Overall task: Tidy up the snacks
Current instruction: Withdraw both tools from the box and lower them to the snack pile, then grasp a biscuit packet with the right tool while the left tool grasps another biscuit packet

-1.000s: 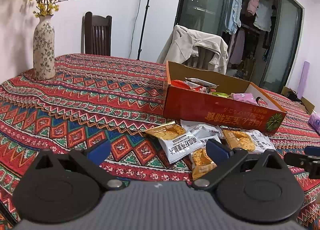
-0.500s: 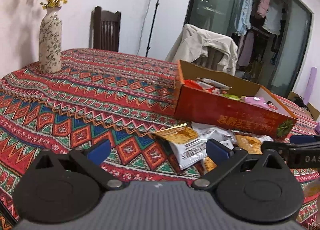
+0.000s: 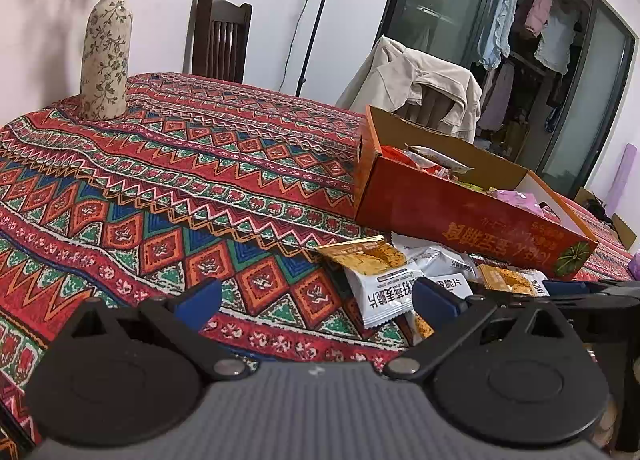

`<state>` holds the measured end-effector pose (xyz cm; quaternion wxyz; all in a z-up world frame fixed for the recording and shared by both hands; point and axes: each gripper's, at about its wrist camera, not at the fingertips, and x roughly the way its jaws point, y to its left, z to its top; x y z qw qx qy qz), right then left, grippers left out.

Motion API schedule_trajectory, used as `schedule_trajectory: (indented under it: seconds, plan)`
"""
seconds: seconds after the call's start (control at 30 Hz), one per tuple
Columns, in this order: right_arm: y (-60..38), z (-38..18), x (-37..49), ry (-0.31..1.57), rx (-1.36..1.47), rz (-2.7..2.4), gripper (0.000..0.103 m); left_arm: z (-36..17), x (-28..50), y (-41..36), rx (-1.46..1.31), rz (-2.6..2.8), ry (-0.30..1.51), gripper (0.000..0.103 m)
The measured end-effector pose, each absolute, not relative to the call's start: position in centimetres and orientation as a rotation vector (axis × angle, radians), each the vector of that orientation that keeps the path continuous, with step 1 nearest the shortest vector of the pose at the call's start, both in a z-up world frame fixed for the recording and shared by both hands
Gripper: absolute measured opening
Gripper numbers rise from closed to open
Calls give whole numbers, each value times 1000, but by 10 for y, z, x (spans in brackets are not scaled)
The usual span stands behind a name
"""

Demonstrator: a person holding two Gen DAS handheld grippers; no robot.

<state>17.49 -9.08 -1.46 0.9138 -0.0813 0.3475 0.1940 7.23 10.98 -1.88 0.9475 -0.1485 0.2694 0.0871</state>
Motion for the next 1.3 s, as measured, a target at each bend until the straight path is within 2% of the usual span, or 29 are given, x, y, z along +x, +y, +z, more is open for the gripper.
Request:
schedule_trajectory:
  seconds: [0.3,0.93,1.3]
  plan:
    - [-91,-8,160,645,-191,424,71,-20,73,112,-312,196,557,103]
    - [-141,18,150,522,-101,402,69,-10,67,106,-277,236,564,103]
    - [-174,8,160,514,1,377,69,17,87,85,-203,224,565,103]
